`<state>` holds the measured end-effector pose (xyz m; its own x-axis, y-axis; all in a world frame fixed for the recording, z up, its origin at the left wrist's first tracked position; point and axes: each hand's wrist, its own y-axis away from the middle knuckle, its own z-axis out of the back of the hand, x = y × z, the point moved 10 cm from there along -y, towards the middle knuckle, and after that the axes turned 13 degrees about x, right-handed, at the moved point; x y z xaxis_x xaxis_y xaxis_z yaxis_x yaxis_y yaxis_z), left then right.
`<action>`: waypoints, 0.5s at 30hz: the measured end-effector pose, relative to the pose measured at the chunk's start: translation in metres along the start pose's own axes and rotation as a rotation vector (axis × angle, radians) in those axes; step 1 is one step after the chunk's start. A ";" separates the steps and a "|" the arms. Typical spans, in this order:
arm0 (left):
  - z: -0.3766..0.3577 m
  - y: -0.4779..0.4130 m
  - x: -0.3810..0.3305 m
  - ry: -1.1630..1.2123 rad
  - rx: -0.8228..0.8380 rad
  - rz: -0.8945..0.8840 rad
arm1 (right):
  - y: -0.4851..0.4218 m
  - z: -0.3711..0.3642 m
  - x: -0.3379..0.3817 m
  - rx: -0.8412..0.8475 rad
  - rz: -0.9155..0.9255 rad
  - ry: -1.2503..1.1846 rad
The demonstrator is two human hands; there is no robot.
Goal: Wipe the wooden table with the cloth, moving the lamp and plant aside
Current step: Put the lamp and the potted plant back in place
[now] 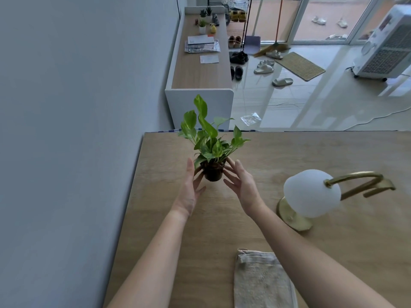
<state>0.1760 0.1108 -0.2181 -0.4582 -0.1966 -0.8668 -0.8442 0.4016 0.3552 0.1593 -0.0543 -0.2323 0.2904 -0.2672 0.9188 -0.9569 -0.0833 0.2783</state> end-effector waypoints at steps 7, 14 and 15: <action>-0.014 0.029 0.016 -0.008 0.002 0.009 | 0.031 0.011 -0.013 -0.020 -0.035 -0.050; -0.018 0.052 0.035 -0.042 -0.007 0.009 | 0.057 0.014 -0.033 -0.041 -0.064 -0.107; -0.018 0.054 0.038 -0.048 -0.012 0.012 | 0.060 0.014 -0.036 -0.042 -0.065 -0.114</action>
<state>0.1076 0.1093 -0.2256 -0.4550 -0.1487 -0.8780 -0.8420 0.3927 0.3699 0.0912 -0.0632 -0.2522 0.3483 -0.3700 0.8613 -0.9344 -0.0642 0.3503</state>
